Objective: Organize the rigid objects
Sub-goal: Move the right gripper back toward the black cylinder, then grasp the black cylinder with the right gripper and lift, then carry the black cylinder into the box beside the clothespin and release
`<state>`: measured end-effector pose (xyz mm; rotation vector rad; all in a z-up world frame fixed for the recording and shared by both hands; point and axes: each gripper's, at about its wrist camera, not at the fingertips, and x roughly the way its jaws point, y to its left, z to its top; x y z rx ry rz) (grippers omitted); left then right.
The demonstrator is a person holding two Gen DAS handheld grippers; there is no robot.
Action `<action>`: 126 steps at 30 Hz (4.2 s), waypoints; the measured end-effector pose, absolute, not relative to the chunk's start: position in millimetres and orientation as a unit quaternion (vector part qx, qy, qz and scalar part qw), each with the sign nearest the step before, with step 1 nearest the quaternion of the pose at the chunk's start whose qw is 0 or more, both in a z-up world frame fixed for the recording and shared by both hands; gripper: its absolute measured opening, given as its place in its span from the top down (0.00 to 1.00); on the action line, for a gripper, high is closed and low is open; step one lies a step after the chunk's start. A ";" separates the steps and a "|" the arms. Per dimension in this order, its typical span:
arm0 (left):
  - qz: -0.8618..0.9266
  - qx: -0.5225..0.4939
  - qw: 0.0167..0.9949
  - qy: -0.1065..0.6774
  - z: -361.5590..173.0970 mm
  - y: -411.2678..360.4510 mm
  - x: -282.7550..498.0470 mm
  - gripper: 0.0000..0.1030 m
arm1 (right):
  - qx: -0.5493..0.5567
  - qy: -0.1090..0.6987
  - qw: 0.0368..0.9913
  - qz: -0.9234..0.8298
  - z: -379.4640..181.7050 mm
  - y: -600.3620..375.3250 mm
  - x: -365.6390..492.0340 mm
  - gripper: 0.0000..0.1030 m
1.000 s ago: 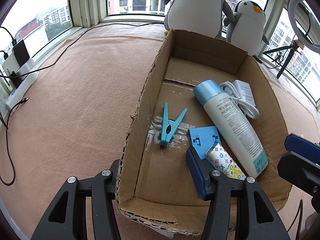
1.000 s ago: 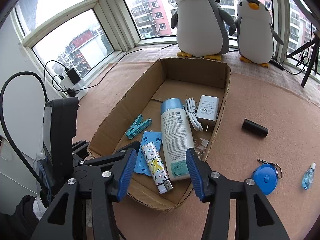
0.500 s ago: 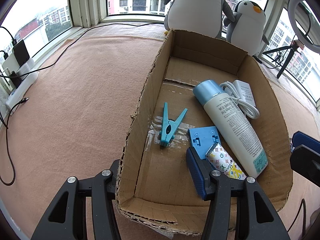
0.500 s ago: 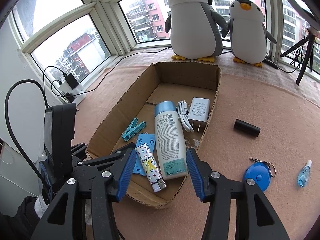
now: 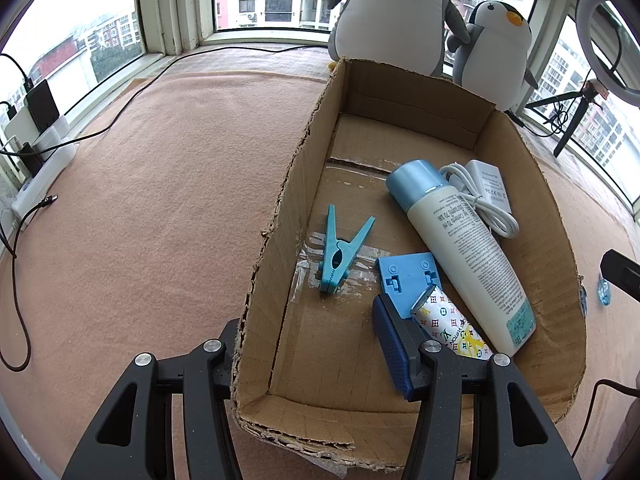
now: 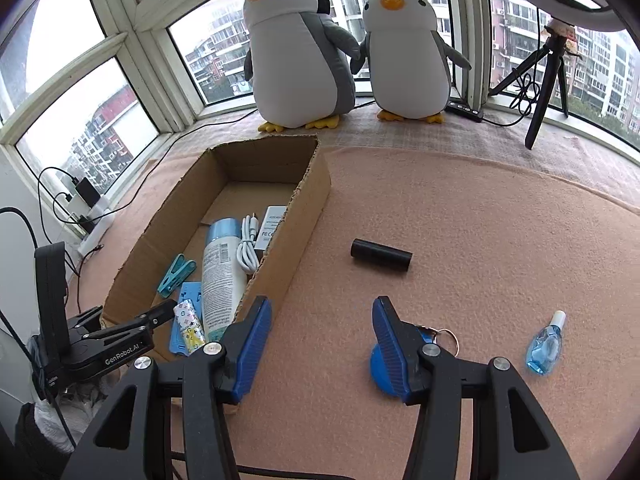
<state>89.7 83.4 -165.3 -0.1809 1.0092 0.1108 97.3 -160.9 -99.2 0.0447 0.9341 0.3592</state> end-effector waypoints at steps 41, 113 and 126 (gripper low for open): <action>0.052 -0.090 0.870 0.483 -168.2 83.8 89.6 0.44 | -0.132 0.502 0.834 0.187 -151.0 -136.1 191.9 0.86; 0.052 -0.089 0.872 0.478 -165.8 83.2 90.1 0.44 | -0.028 0.433 0.859 0.271 -69.8 -72.0 135.9 0.48; 0.062 -0.086 0.872 0.477 -167.6 85.7 91.6 0.35 | 0.022 0.400 0.892 0.211 -34.8 -164.2 120.6 0.48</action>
